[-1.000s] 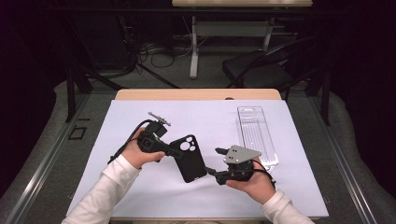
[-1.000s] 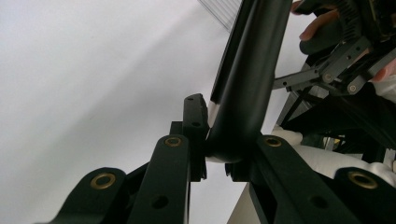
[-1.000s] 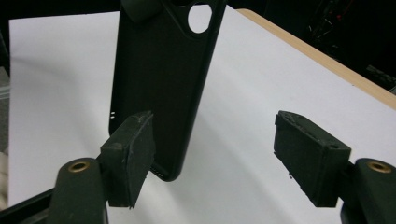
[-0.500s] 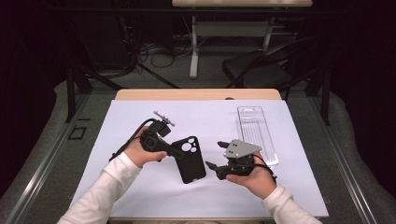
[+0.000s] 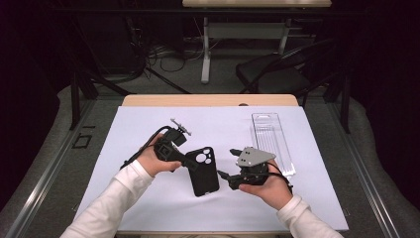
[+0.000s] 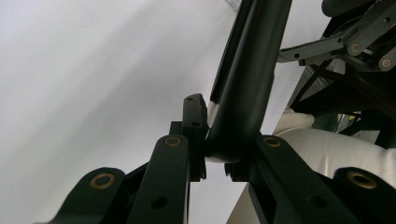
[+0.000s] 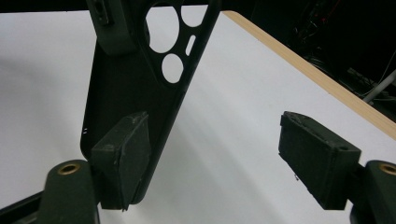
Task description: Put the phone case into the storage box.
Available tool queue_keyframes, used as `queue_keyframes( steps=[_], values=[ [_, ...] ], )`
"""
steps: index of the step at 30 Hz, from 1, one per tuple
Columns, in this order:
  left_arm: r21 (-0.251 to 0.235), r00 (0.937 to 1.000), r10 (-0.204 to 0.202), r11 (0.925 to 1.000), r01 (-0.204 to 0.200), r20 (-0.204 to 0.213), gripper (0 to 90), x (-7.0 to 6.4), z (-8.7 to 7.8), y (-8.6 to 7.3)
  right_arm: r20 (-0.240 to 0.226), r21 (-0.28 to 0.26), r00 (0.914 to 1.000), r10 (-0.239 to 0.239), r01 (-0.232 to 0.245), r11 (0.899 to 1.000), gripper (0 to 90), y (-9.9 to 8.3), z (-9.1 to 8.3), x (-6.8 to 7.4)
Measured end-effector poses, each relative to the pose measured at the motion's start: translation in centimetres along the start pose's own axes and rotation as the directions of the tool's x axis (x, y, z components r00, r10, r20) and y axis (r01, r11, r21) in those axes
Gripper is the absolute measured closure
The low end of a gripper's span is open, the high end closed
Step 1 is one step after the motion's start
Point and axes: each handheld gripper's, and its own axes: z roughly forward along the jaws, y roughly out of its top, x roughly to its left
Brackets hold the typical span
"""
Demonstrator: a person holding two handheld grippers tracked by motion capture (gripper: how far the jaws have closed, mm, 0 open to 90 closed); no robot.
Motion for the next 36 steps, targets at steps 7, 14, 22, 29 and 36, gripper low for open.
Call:
queue_keyframes(
  steps=[7,14,22,29,36],
  values=[
    [0.025,1.0000,0.008,0.9997,-0.008,-0.005,81.0,-0.2,0.4,0.5,0.005,0.010,0.9996,-0.028,0.028,1.000,25.1,0.6,-0.1,0.1],
    [0.044,0.9998,0.016,0.9989,-0.016,-0.010,81.0,-0.4,0.9,0.9,0.005,0.024,0.9976,-0.069,0.068,0.997,26.8,1.2,-0.1,0.2],
    [0.059,0.9998,0.018,0.9981,-0.017,-0.011,81.0,-0.6,1.2,1.2,0.009,0.041,0.9942,-0.107,0.106,0.993,27.7,1.9,-0.3,0.1],
    [0.074,0.9995,0.028,0.9969,-0.026,-0.016,81.0,-0.9,1.5,1.5,0.016,0.056,0.9907,-0.135,0.134,0.989,29.3,2.3,-0.3,0.1],
    [0.085,0.9993,0.030,0.9960,-0.028,-0.021,81.0,-1.0,1.8,1.6,0.011,0.066,0.9873,-0.159,0.158,0.985,31.5,2.6,-0.4,0.1]
  ],
)
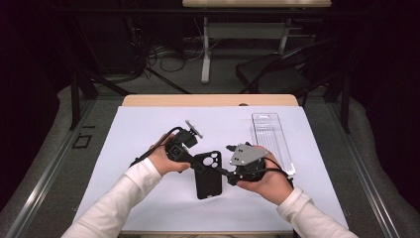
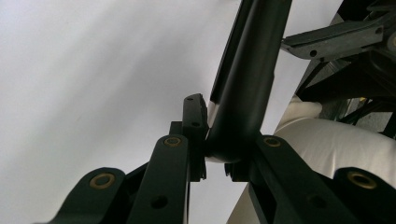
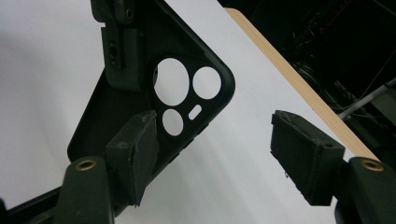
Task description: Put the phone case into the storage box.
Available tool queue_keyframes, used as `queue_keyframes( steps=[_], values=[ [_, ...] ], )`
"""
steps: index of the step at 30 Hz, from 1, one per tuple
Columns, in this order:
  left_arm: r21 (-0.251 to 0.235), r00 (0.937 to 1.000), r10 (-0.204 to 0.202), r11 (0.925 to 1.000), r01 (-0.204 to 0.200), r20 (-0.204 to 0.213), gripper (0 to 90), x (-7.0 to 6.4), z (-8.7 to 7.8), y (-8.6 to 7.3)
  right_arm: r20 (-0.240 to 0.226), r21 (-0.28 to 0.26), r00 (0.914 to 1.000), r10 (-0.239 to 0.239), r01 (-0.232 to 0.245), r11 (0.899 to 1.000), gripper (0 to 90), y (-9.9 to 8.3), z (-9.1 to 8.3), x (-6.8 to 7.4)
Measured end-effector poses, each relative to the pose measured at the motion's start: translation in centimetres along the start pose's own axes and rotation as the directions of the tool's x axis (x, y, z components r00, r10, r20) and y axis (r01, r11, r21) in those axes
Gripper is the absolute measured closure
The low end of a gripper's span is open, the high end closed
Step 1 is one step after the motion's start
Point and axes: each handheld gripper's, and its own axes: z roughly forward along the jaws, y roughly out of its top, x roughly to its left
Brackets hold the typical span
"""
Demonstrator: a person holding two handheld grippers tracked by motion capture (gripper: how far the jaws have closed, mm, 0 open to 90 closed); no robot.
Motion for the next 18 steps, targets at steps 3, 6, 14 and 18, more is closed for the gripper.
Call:
queue_keyframes(
  steps=[3,6,14,18],
  values=[
    [0.004,1.0000,0.001,1.0000,-0.001,-0.001,81.1,0.02,0.06,0.06,0.003,0.002,1.0000,-0.009,0.009,1.000,31.6,0.14,-0.04,-0.03],
    [0.006,1.0000,0.001,1.0000,-0.001,-0.003,81.1,-0.03,0.15,0.11,0.009,0.007,0.9998,-0.019,0.019,1.000,32.0,0.30,-0.09,-0.10],
    [0.012,1.0000,0.003,0.9999,-0.003,-0.007,81.1,-0.22,0.29,0.24,0.006,0.022,0.9996,-0.027,0.027,0.999,35.6,0.66,-0.14,-0.17],
    [0.015,1.0000,0.004,0.9999,-0.004,-0.005,81.1,-0.32,0.44,0.25,0.004,0.027,0.9992,-0.040,0.040,0.999,36.8,0.81,-0.13,-0.19]
  ],
)
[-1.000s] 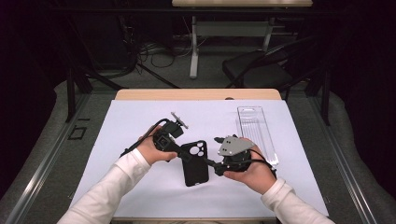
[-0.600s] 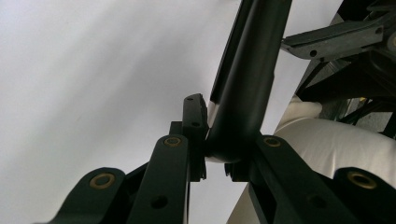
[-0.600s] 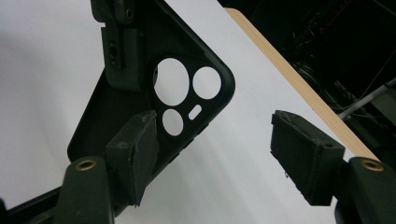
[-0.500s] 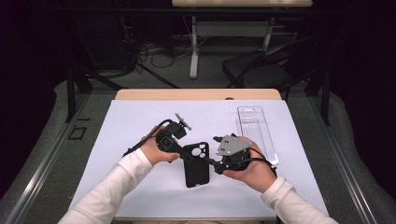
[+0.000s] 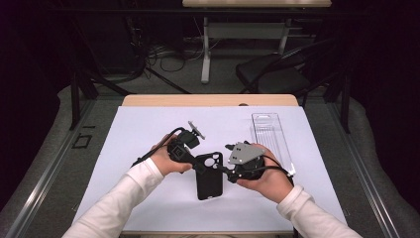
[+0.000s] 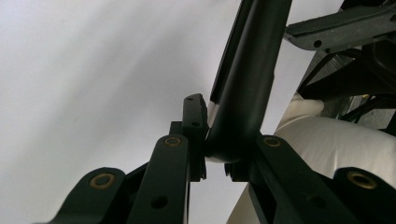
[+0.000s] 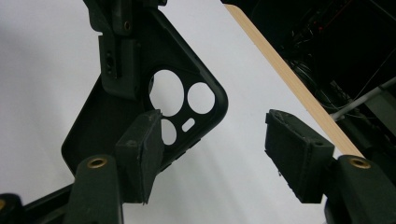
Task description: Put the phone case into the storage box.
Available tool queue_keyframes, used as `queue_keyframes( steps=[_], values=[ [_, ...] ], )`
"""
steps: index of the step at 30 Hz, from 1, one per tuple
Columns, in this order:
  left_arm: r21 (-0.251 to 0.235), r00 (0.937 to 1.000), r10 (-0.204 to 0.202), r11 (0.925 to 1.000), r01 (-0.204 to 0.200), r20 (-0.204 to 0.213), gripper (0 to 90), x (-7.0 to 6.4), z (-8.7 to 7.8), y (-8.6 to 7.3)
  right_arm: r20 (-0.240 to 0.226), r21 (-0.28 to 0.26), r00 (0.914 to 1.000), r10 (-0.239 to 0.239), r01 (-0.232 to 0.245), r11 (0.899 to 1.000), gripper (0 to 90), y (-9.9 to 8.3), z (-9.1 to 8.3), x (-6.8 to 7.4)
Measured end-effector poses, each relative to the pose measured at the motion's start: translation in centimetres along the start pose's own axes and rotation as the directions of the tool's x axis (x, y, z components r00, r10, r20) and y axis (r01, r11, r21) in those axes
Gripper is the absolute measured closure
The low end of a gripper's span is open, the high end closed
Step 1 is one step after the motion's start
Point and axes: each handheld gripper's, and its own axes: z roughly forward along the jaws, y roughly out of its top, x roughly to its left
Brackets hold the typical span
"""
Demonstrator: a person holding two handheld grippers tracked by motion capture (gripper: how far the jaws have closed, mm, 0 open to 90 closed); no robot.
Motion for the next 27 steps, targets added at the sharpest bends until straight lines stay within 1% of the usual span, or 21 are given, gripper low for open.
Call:
queue_keyframes(
  steps=[6,9,14,24,27],
  values=[
    [0.010,1.0000,0.007,0.9999,-0.007,-0.002,81.1,0.0,0.0,0.1,-0.001,0.006,0.9999,-0.017,0.017,1.000,38.5,0.4,0.0,0.0],
    [0.007,1.0000,0.004,1.0000,-0.004,-0.001,81.1,-0.1,0.1,0.1,-0.006,0.006,0.9997,-0.025,0.025,1.000,40.2,0.5,0.0,0.1],
    [0.017,1.0000,0.007,0.9998,-0.007,-0.005,81.1,-0.1,0.2,0.1,-0.006,0.012,0.9991,-0.043,0.043,0.999,42.5,0.6,0.2,0.3],
    [0.028,0.9999,0.011,0.9995,-0.011,-0.011,81.1,-0.3,0.4,0.3,-0.002,0.015,0.9981,-0.061,0.061,0.998,49.7,1.0,0.2,0.4],
    [0.033,0.9998,0.017,0.9993,-0.017,-0.011,81.1,-0.4,0.5,0.4,0.000,0.023,0.9978,-0.066,0.066,0.998,54.0,1.2,0.2,0.4]
  ],
)
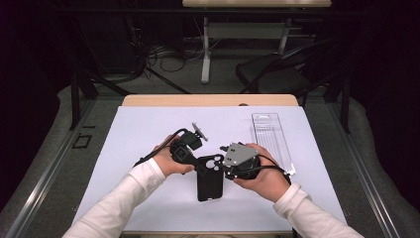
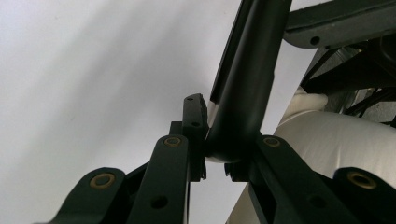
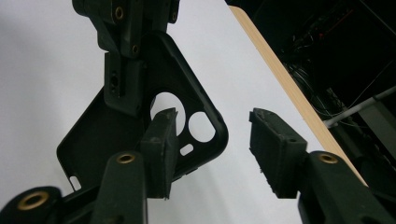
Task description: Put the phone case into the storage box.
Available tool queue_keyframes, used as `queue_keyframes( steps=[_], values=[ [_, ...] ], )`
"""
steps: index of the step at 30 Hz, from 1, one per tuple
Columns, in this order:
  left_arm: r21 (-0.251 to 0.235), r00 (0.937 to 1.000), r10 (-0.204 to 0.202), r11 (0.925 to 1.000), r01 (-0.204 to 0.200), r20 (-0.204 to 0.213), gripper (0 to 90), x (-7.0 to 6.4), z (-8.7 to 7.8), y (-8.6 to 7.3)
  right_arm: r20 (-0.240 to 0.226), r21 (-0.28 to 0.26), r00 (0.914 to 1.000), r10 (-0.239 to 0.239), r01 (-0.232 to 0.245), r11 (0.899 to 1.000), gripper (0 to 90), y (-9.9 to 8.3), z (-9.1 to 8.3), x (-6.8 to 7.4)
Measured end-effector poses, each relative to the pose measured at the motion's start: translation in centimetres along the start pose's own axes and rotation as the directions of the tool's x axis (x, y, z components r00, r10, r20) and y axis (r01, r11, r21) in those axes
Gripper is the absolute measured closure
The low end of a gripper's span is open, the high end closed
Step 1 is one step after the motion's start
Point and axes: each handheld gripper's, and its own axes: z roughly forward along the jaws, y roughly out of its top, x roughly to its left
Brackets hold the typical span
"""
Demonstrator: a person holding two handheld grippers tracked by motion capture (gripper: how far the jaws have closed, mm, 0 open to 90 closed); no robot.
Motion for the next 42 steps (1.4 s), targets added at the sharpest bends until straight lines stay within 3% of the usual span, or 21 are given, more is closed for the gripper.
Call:
queue_keyframes(
  steps=[23,42],
  values=[
    [0.018,0.9999,0.012,0.9998,-0.012,-0.010,81.1,-0.38,0.37,0.15,0.007,0.053,0.9980,-0.063,0.063,0.997,74.7,0.37,-0.03,0.22],
    [0.028,0.9996,0.021,0.9994,-0.020,-0.017,81.1,-0.51,0.49,0.21,-0.004,0.070,0.9974,-0.072,0.072,0.995,80.2,0.27,0.03,0.28]
  ],
)
